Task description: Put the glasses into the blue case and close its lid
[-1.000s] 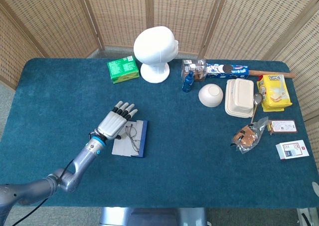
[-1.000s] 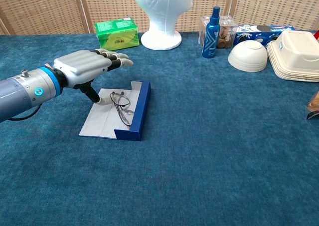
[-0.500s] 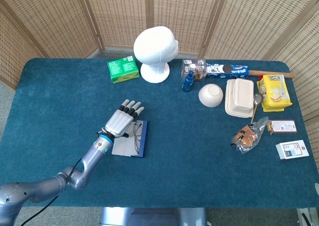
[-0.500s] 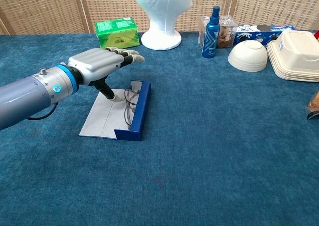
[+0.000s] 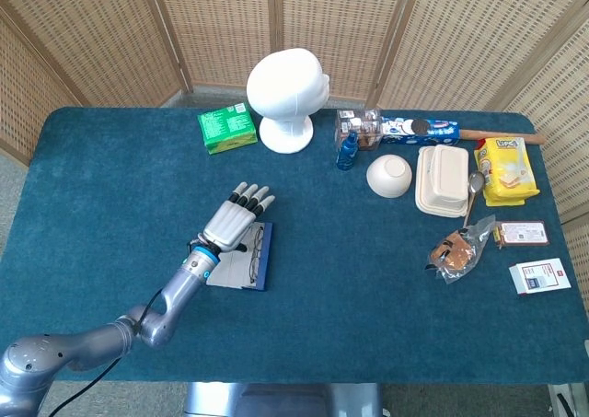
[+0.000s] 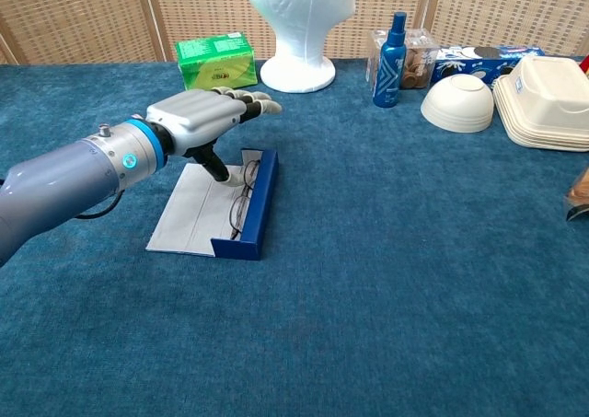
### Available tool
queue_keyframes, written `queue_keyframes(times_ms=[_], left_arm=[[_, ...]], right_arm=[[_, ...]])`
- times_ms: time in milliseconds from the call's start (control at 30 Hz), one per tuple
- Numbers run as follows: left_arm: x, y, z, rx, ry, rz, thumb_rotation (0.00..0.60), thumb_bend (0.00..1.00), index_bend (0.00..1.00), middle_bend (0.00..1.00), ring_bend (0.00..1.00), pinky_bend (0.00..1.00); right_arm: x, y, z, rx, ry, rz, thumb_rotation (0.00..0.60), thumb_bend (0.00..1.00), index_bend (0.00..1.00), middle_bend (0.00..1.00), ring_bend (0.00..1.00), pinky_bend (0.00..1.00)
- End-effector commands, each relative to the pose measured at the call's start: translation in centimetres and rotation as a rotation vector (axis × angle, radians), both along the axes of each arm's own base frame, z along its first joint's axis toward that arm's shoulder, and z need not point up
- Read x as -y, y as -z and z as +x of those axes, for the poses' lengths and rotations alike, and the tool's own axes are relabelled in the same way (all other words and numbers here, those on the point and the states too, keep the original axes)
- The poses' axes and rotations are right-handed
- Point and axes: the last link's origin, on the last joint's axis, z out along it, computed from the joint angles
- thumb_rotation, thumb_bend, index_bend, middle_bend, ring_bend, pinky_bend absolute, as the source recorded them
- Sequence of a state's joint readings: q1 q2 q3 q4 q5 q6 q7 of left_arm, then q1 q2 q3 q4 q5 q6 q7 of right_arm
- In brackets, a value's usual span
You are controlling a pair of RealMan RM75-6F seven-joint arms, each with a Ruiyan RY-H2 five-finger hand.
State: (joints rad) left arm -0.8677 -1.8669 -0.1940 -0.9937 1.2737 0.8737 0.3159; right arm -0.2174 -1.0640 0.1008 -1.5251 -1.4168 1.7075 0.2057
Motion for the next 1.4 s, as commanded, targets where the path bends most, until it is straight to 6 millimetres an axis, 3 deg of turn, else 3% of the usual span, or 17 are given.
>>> queue_keyframes(times_ms=[33, 400, 1400], left_arm=[[0.1, 0.2, 0.2, -0.003, 0.009, -0.002, 0.494, 0.24, 0.00, 0.00, 0.00, 0.00], [0.6, 0.6, 0.6, -0.011, 0.028, -0.018, 0.490, 0.24, 0.00, 0.00, 0.00, 0.00], [0.7, -0.6, -0.6, 0.003, 0.015, -0.010, 0.496, 0.24, 0.01, 0.00, 0.00, 0.00]], right_arm=[[-0.1, -0.1, -0.1, -0.001, 0.004, -0.002, 0.521, 0.22, 0.00, 0.13, 0.00, 0.15], [-0.4, -0.2, -0.1, -0.001, 0.002, -0.008, 0.521, 0.22, 0.00, 0.13, 0.00, 0.15], [0.0, 0.0, 0.4, -0.009, -0.005, 0.006, 0.524, 0.22, 0.00, 0.13, 0.00, 0.15]])
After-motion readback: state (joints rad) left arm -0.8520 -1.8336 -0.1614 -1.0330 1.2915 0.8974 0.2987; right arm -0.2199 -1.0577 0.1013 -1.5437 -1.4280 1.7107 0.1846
